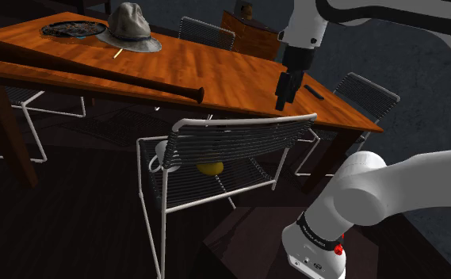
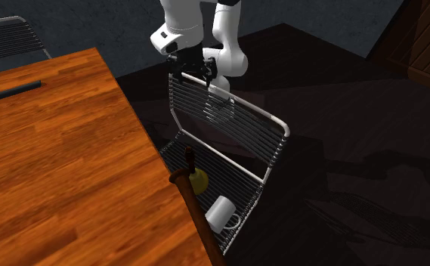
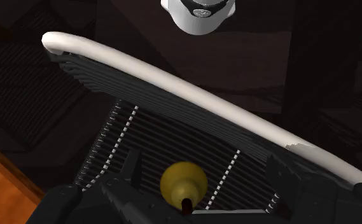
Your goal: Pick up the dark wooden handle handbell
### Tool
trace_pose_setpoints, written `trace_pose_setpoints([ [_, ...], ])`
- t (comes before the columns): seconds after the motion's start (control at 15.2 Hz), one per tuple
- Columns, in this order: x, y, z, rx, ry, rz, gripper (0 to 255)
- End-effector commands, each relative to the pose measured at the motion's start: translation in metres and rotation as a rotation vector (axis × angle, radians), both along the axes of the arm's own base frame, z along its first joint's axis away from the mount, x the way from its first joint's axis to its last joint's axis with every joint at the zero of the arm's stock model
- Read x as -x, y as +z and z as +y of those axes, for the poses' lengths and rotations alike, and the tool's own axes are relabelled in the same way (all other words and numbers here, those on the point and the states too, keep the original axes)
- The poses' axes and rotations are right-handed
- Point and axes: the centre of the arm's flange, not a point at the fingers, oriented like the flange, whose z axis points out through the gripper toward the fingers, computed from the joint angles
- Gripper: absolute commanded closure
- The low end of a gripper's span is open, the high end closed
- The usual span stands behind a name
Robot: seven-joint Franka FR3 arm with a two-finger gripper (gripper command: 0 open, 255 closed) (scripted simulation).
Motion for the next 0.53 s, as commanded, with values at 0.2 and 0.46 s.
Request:
trace_pose_setpoints([
  [0.2, -0.028, -0.021, 0.009, 0.015, -0.015, -0.03, 0],
  [0.46, -0.066, -0.049, 0.02, 0.036, -0.036, -0.07, 0],
])
